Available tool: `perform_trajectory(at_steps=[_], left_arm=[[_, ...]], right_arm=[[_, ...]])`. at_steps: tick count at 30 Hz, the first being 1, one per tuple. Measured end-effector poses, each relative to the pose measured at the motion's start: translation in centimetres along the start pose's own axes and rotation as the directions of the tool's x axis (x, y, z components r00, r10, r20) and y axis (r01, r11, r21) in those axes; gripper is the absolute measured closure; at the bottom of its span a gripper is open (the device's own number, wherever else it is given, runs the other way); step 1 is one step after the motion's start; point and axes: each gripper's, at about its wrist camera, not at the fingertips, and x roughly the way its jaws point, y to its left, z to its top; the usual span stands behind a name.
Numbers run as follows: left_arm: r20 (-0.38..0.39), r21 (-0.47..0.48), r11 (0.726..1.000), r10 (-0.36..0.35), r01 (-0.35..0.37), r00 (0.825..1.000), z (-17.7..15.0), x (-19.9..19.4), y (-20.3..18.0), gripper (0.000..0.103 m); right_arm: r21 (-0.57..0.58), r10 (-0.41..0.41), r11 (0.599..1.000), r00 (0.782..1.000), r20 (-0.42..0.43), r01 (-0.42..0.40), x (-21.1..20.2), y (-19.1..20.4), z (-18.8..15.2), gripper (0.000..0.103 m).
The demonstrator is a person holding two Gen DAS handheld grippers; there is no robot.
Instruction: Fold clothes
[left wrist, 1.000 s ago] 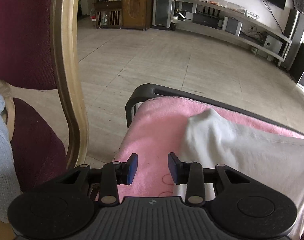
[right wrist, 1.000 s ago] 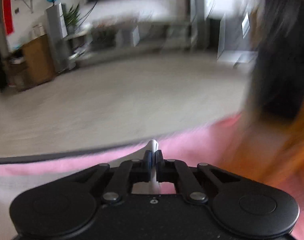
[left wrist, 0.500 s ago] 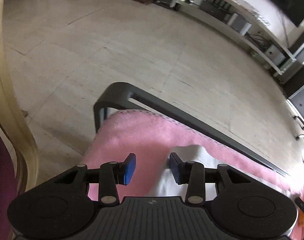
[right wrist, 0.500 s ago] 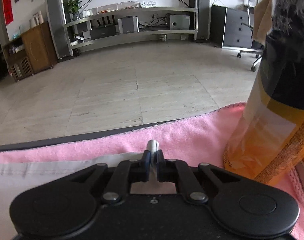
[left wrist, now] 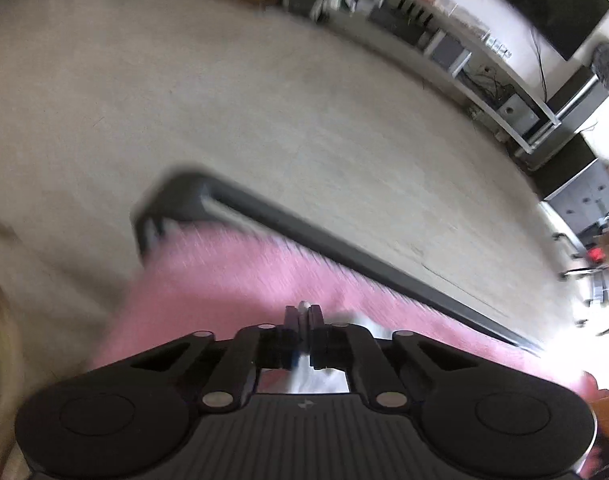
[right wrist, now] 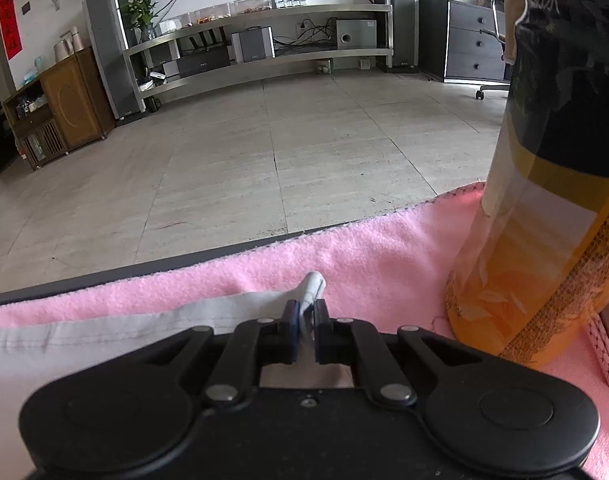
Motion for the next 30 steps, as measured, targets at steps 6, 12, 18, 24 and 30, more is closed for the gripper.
perform_trajectory(at_steps=[6,12,18,24,30], left_arm=[[0.258,0.145,0.985,0.058,-0.098,0.964,-1.1,-2.8,-1.7,0.1],[0.286,0.239,0.941,0.167,-0.239,0.944,-3.0,0.6,-3.4,0.099],[0.229,0.241,0.925,0.239,-0.293,0.944,-3.4,2.2,-2.8,0.087],[0.238,0.239,0.922,0.248,-0.304,0.939,-2.9,-6.1,-2.9,0.088],[0.111,0.333,0.913,0.208,-0.233,0.972,-7.2,-16.5,-2.9,0.081]], right_arm=[[-0.058,0.002,0.998,0.99,0.143,0.007,-1.8,0.7,-0.2,0.099],[-0.114,-0.069,0.989,0.976,0.206,0.094,-1.0,2.0,-0.8,0.1],[-0.115,-0.112,0.986,0.988,0.108,0.124,1.4,1.7,-0.5,0.095],[-0.124,-0.049,0.99,0.992,0.115,0.063,-5.0,2.1,0.7,0.09],[-0.132,0.07,0.99,0.993,0.1,-0.056,-18.4,0.5,1.3,0.073]])
